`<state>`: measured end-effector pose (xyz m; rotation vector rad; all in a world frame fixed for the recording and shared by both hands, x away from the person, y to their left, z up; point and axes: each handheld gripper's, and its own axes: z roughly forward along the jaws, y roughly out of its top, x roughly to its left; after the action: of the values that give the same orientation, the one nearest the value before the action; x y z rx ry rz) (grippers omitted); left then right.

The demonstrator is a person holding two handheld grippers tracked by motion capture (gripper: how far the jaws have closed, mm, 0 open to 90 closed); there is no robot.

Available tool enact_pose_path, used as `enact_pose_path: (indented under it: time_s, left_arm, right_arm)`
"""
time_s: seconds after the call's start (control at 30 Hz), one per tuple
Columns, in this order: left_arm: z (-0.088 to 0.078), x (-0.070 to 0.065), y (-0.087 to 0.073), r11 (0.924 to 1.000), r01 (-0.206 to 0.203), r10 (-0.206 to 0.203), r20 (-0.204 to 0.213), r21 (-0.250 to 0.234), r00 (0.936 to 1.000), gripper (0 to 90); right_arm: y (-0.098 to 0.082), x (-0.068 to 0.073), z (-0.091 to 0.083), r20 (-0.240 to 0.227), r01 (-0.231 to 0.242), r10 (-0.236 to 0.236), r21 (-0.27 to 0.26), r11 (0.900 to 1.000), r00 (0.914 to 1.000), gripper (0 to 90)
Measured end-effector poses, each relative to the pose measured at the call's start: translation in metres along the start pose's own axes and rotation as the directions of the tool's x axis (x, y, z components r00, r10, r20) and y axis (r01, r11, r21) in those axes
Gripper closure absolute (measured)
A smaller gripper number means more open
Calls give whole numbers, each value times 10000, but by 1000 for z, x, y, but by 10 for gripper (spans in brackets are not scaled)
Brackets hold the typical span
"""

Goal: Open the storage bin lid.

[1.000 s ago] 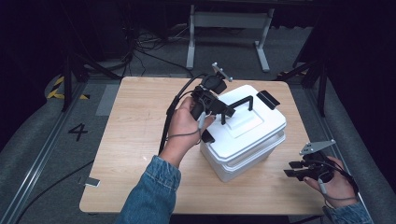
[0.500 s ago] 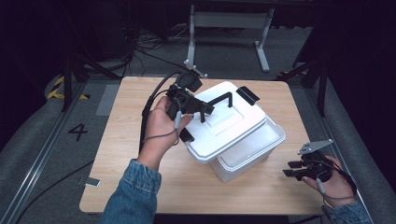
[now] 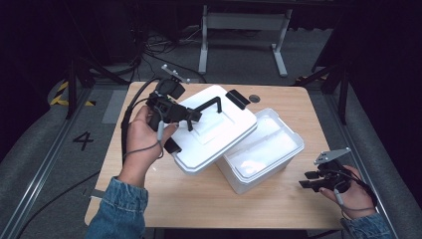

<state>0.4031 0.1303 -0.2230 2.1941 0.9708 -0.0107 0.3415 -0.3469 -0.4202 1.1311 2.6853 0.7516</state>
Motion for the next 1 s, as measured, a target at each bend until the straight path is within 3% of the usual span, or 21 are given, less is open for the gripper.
enact_pose_path:
  time_s: [0.2,0.57,0.83,1.0]
  left_arm:
    - [-13,16,-17,9994,294,-286,-478,160,9984,842]
    - [-28,38,-40,9967,816,-815,-921,-22,9924,842]
    - [-25,61,-65,9890,1476,-1473,-1398,-83,9792,842]
    - [-19,75,-77,9832,1823,-1823,-1334,-121,9741,842]
  right_arm:
    - [-1,0,1,19,-51,51,5,10000,10000,562]
    - [-1,-1,4,4,-59,59,85,9999,10000,562]
    - [0,1,6,39,-17,17,126,9999,10000,562]
    - [0,4,7,7,-1,0,214,9998,10000,562]
